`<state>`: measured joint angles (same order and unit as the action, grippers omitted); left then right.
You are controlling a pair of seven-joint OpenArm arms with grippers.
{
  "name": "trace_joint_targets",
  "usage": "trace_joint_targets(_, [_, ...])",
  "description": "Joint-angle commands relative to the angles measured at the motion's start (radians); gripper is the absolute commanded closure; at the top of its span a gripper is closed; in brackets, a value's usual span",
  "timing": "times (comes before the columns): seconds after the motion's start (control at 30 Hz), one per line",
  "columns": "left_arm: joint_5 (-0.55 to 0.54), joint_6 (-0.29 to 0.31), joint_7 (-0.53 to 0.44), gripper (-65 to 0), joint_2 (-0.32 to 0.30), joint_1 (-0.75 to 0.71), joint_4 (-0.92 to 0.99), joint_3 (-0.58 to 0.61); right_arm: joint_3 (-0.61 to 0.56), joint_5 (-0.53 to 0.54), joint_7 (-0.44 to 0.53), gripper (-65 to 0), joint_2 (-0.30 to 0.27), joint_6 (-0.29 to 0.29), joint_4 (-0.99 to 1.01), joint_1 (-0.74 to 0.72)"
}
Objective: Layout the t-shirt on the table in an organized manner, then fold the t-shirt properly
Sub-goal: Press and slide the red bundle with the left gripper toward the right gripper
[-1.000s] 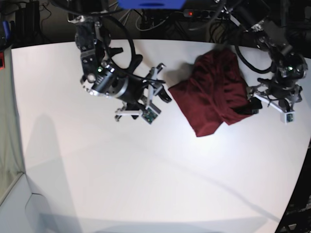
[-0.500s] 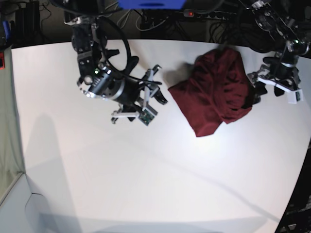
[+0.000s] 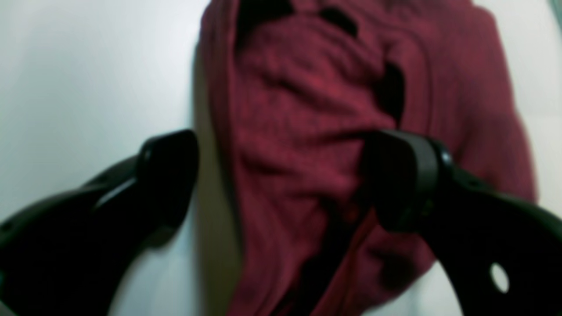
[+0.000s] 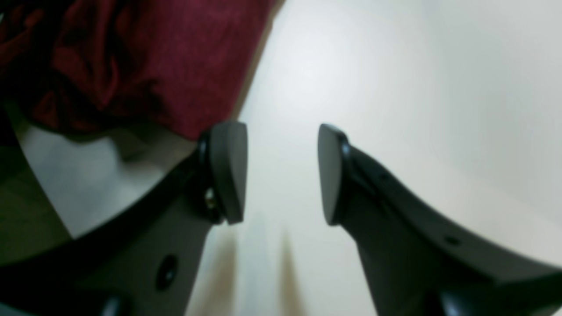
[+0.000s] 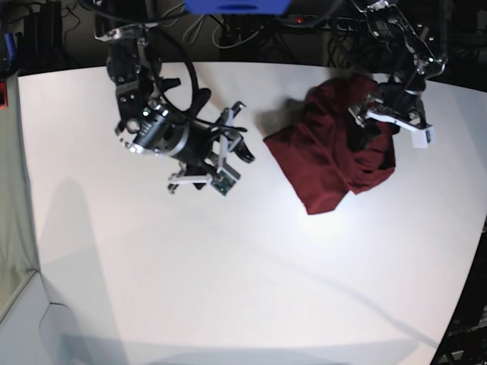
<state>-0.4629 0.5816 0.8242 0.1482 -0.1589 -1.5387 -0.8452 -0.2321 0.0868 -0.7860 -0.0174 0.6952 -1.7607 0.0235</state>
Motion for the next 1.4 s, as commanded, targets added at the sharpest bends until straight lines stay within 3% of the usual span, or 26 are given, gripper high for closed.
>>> trace_joint_targets(0.0, [0.02,-0.008,0.044,-59.8,0.003,0.015,0.017,0.002,0.0,0.017,0.023,-26.9,0.003,0.003,-0.02,-0.012])
trace_joint_targets(0.23, [0.022,-0.008,0.044,-59.3,-0.002,0.081,0.177,0.004,0.0,0.018,0.021,-26.9,-0.011,0.003,-0.02,-0.01])
trace_joint_targets(0.3, [0.026,-0.008,0.044,-56.1,-0.006,0.097,0.218,0.004,0.0,0.014,0.021,-26.9,-0.013,0.003,-0.02,-0.012])
trace_joint_targets(0.4, [0.037,-0.008,0.044,-38.2,-0.032,0.12,0.277,0.014,0.009,0.017,0.021,-26.9,-0.031,0.003,-0.021,-0.015])
trace_joint_targets(0.53, [0.089,-0.008,0.044,-2.4,-0.12,0.166,0.369,0.145,0.044,0.015,0.021,-26.9,-0.033,0.003,-0.021,-0.02])
trace_joint_targets(0.57, [0.103,-0.013,0.044,0.0,-0.144,0.18,0.39,0.185,0.058,0.015,0.021,-26.9,-0.033,0.003,-0.021,-0.02])
trace_joint_targets(0.63, [0.125,-0.01,0.042,-2.3,-0.183,0.206,0.41,0.266,0.087,0.015,0.021,-26.9,-0.033,0.003,-0.021,-0.02])
trace_joint_targets(0.73, [0.146,-0.008,0.008,0.0,-0.238,0.253,0.419,0.415,0.115,0.015,0.021,-26.9,-0.033,0.003,-0.021,-0.02])
trace_joint_targets(0.97, [0.249,-0.008,-0.087,-0.5,-0.356,0.417,0.422,0.912,0.153,0.015,0.021,-26.9,-0.034,0.003,-0.021,-0.012])
trace_joint_targets(1.13, [0.275,-0.007,-0.154,-0.5,-0.353,0.542,0.424,1.182,0.184,0.014,0.021,-26.9,-0.052,0.003,-0.021,-0.012])
trace_joint_targets(1.37, [0.281,-0.007,-0.259,-0.5,-0.286,0.651,0.427,1.458,0.271,0.014,0.021,-26.9,-0.089,0.003,-0.021,-0.01])
